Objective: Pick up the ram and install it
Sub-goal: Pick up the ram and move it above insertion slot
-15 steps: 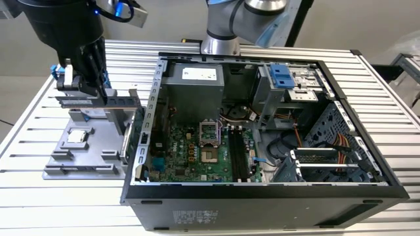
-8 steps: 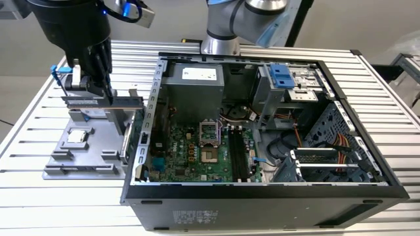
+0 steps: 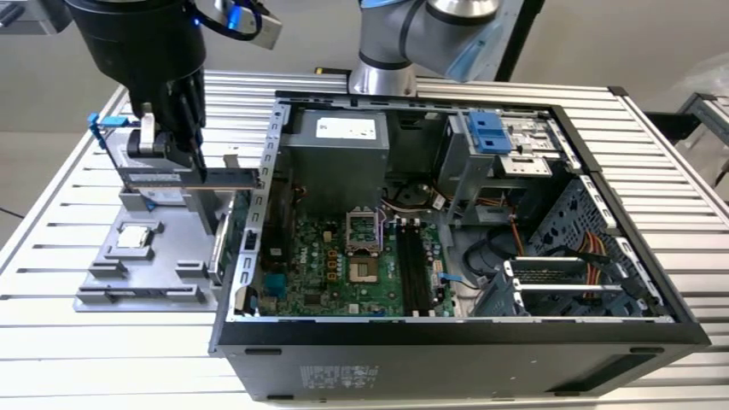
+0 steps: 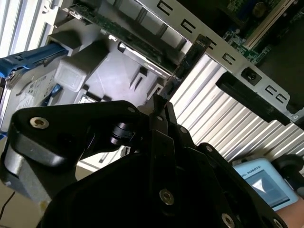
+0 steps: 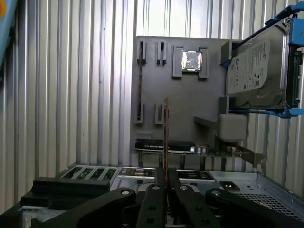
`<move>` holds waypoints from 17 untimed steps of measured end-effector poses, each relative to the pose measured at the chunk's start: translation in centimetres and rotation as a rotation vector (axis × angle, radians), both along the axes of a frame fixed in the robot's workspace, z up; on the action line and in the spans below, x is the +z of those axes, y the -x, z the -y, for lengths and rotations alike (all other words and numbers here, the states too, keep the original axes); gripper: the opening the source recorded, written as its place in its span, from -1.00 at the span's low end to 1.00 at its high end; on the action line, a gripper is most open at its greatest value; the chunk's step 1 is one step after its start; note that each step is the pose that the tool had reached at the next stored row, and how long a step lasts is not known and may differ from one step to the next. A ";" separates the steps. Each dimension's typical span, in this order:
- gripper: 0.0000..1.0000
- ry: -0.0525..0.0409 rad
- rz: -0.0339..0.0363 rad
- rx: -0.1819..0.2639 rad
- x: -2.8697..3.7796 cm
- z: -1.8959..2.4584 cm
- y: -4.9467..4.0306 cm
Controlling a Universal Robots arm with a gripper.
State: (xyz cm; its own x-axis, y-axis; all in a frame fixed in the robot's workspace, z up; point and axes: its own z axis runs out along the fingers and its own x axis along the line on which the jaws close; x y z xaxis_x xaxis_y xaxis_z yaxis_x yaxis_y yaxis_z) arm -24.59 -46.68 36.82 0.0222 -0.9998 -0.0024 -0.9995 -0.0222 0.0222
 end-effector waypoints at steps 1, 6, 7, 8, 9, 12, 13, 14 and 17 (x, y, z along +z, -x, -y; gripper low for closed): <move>-1.00 0.0000 -0.0002 0.000 0.00 0.00 -0.11; -1.00 0.0000 -0.0008 0.000 0.00 0.00 -0.66; -1.00 0.0000 -0.0009 0.000 0.00 0.00 -0.76; -1.00 0.0000 -0.0009 0.000 0.00 0.00 -0.86; -1.00 0.0000 -0.0009 0.000 0.00 0.00 -0.96; -1.00 0.0001 -0.0010 0.000 0.00 0.00 -1.34; -1.00 0.0000 -0.0009 0.000 0.00 0.00 -1.47; -1.00 0.0000 -0.0009 0.000 0.00 0.00 -1.62; -1.00 0.0000 -0.0010 0.000 0.00 0.00 -2.08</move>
State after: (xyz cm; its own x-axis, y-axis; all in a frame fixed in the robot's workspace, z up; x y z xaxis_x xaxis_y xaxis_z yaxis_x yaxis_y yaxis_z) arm -22.50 -46.68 36.82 0.0222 -0.9998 -0.0024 -0.9995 -0.0223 0.0232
